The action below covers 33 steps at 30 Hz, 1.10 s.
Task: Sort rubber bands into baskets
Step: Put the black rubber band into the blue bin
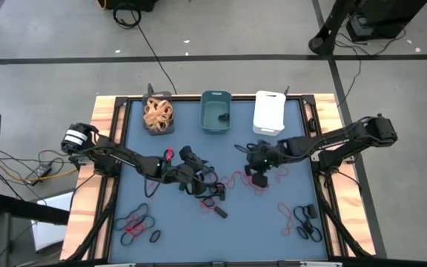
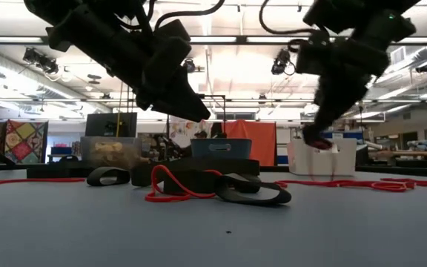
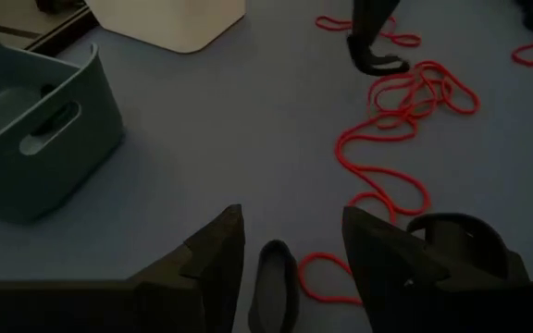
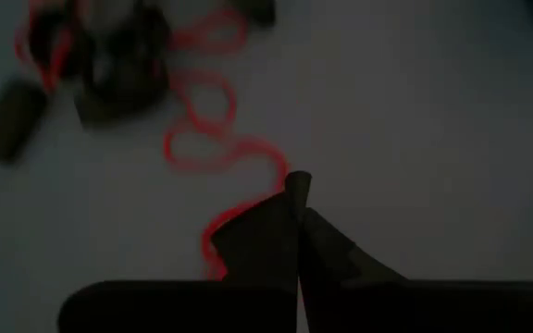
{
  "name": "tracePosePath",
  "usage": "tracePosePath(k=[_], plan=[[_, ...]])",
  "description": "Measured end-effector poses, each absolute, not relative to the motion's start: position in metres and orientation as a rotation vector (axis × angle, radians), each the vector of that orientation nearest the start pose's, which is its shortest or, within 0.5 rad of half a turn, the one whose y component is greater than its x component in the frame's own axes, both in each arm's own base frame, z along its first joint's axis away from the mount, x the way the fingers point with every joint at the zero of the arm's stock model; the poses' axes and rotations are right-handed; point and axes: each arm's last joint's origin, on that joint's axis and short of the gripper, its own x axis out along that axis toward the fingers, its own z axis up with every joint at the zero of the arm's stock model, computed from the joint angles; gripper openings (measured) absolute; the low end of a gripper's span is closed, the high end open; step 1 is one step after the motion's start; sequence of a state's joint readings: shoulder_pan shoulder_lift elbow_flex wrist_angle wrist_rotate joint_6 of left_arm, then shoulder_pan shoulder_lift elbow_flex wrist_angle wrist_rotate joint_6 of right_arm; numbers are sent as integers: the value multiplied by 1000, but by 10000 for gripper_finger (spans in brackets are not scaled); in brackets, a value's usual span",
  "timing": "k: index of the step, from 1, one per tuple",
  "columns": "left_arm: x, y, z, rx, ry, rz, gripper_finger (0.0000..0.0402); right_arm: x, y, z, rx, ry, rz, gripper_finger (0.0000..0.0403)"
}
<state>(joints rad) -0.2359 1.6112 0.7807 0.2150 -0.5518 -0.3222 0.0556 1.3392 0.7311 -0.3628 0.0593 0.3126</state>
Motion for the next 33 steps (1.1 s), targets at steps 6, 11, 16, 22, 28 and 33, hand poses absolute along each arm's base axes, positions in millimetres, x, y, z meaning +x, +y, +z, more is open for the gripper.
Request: tracePosePath(k=[6, 11, 16, 22, 28, 33], plan=[[310, -59, 173, -73, 514, 393, 186, 258, -1, 197, 229, 847, -168, 5], [310, -59, 173, -71, 513, 399, 186, 263, -11, 202, 245, 772, -155, 5], [310, -58, 174, -75, 503, 415, 186, 270, -16, 210, 251, 664, -119, 4], [306, -57, 179, -55, 516, 436, 186, 274, -41, 217, 207, 548, -270, 4], [284, -50, 212, -43, 490, 494, 186, 287, -89, 206, 229, 517, -419, 4], [272, -47, 229, -57, 473, 488, 186, 307, -124, 200, 199, 512, -495, 4]])
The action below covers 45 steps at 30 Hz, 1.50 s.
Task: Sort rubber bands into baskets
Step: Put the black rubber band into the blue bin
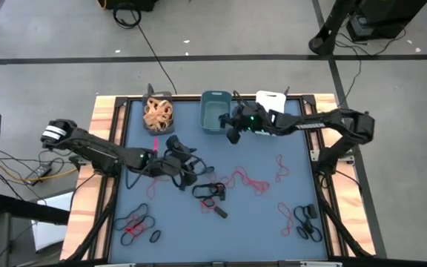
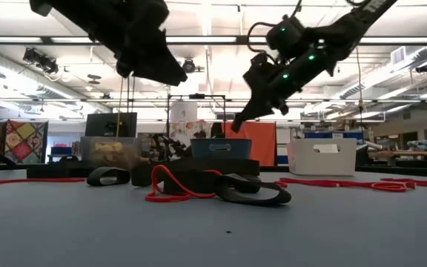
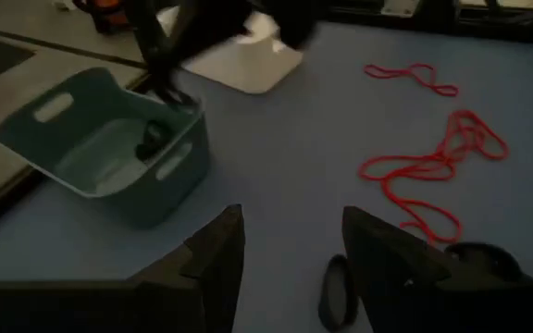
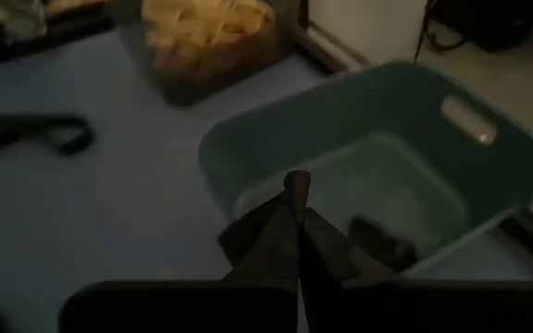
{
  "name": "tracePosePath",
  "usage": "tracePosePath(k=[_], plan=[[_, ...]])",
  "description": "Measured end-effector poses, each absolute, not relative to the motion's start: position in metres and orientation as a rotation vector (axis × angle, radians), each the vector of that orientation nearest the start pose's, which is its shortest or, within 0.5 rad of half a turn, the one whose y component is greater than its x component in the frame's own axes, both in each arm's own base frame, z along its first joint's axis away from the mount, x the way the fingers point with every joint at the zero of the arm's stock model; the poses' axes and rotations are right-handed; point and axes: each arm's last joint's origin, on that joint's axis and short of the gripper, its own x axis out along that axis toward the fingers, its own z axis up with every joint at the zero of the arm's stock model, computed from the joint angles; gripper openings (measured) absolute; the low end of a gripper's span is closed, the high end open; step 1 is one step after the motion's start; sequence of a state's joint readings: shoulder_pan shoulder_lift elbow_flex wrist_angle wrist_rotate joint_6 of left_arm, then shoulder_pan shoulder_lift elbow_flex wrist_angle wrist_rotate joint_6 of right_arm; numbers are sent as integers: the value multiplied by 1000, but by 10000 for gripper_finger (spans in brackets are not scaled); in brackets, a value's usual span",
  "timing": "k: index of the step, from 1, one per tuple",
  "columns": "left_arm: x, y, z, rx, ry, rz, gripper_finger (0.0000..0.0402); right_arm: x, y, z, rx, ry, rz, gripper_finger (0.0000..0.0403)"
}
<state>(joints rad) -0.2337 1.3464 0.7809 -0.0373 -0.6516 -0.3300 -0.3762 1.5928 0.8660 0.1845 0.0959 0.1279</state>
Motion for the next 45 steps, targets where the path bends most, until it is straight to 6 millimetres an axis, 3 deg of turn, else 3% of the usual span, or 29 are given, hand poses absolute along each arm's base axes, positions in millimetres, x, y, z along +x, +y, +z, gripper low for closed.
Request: tracePosePath(k=[6, 12, 15, 22, 27, 36, 40, 45], plan=[[272, -49, 215, -83, 582, 420, 186, 322, -158, 196, 243, 496, -523, 35], [260, -38, 201, -112, 737, 541, 186, 326, -166, 185, 281, 518, -527, 83], [251, -27, 194, -148, 841, 618, 186, 324, -164, 190, 250, 528, -507, 107], [235, 2, 186, -213, 1001, 791, 186, 319, -151, 228, 189, 402, -505, 132], [236, 15, 177, -272, 1032, 702, 186, 315, -137, 247, 165, 371, -471, 132], [218, 30, 142, -396, 1056, 677, 182, 307, -118, 252, 109, 477, -423, 130], [213, 31, 136, -408, 1079, 655, 154, 305, -117, 249, 100, 519, -416, 129], [217, 30, 135, -414, 1053, 562, 65, 304, -114, 246, 101, 553, -408, 112]])
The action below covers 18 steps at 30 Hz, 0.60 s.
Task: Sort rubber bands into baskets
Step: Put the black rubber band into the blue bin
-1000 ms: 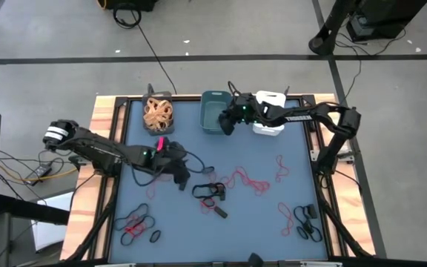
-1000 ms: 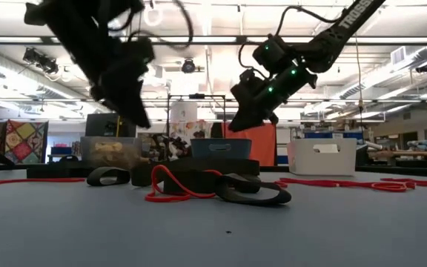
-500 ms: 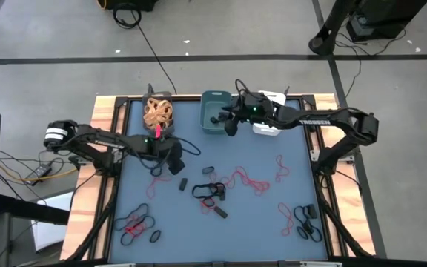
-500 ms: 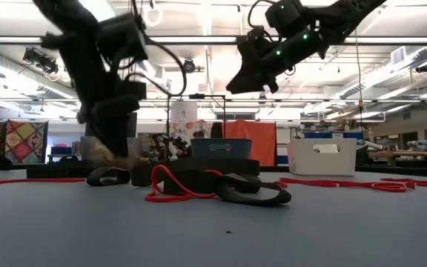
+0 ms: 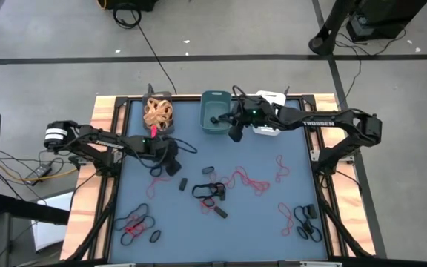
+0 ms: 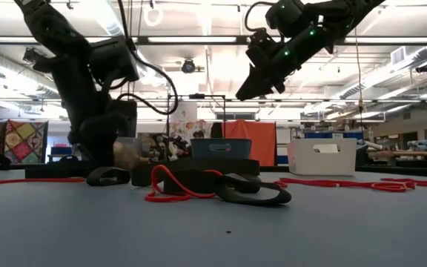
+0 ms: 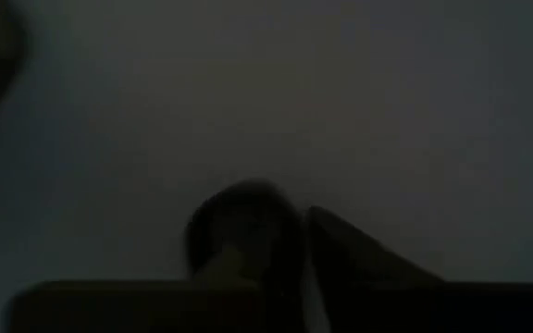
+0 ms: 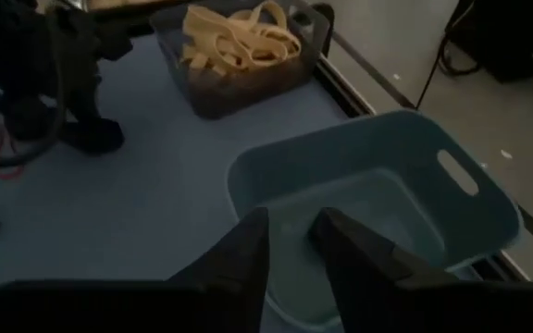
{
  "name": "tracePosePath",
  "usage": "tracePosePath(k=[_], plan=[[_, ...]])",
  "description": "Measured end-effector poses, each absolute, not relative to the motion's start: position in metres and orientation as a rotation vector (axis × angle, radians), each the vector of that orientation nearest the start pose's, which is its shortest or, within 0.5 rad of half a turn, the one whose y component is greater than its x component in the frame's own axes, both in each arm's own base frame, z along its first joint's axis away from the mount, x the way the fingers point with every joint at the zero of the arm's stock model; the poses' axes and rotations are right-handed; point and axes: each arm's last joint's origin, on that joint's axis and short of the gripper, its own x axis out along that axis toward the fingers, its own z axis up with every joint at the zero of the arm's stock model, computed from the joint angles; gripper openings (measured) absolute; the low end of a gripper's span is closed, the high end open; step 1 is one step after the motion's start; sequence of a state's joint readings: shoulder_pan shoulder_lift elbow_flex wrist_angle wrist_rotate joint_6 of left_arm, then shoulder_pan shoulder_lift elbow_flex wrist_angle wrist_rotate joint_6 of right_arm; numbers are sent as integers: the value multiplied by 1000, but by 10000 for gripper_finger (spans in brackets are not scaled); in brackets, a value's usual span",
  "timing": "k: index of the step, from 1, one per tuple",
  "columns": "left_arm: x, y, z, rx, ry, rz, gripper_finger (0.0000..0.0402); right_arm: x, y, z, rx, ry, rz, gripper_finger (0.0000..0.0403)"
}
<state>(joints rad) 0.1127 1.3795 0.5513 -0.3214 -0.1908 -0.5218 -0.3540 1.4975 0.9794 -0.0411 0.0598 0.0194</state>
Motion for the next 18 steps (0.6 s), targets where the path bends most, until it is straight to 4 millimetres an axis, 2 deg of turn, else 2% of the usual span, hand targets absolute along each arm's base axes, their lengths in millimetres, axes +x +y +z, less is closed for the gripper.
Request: tracePosePath(k=[2, 3, 8, 10, 14, 18], plan=[[221, 31, 137, -423, 1033, 528, 21, 304, -111, 245, 95, 574, -397, 100], [223, 31, 139, -426, 1020, 521, 13, 304, -109, 243, 91, 591, -388, 93], [239, 34, 160, -409, 949, 479, 10, 298, -94, 220, 74, 693, -346, 57], [249, 35, 173, -378, 910, 452, 7, 297, -94, 214, 39, 675, -359, 42], [266, 40, 203, -295, 821, 404, 6, 296, -102, 223, 52, 588, -386, 16], [279, 50, 232, -231, 739, 391, 5, 293, -98, 231, 91, 562, -331, 7]])
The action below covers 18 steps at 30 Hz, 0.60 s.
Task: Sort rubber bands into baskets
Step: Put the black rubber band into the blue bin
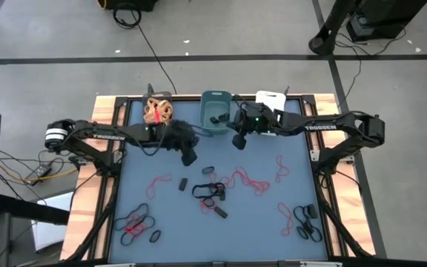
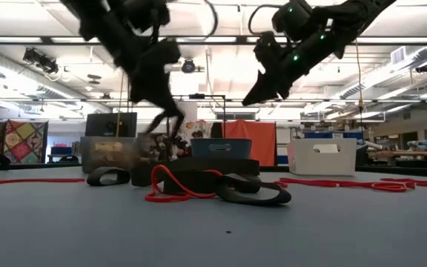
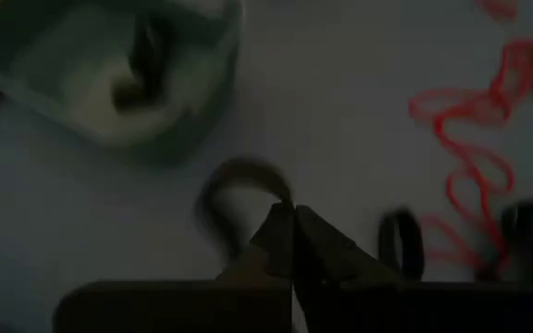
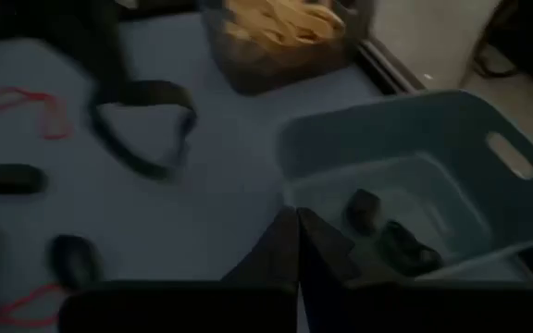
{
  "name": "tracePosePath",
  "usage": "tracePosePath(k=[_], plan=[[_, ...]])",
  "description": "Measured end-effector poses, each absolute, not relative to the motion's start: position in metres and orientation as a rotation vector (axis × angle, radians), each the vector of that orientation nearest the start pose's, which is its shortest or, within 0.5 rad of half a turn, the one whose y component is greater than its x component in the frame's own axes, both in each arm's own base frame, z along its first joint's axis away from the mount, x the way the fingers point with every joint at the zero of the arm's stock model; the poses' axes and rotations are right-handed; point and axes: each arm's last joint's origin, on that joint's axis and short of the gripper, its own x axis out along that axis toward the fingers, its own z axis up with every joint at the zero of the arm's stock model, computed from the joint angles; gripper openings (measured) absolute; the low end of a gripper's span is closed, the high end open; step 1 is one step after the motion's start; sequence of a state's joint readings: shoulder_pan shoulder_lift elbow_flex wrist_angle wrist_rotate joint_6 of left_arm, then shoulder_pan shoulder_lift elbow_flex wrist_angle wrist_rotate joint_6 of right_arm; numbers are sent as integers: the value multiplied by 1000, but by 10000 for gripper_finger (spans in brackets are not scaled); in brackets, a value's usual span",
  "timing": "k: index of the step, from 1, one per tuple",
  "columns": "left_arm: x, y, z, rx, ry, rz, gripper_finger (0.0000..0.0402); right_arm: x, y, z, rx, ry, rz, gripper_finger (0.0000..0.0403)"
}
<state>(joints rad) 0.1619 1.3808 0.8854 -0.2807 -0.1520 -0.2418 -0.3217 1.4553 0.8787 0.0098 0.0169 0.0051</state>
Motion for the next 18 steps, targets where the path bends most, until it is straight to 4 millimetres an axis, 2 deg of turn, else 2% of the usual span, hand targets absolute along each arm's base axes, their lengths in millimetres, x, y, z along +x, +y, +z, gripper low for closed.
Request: tracePosePath(k=[5, 9, 13, 18], plan=[[286, 68, 261, -173, 657, 412, 4, 285, -85, 239, 112, 591, -332, 21], [288, 85, 280, -154, 572, 466, 4, 281, -67, 240, 165, 643, -272, 28], [290, 101, 294, -140, 451, 506, 3, 282, -48, 246, 142, 619, -219, 21], [289, 119, 300, -149, 357, 536, 3, 278, -32, 253, 137, 606, -199, 12]])
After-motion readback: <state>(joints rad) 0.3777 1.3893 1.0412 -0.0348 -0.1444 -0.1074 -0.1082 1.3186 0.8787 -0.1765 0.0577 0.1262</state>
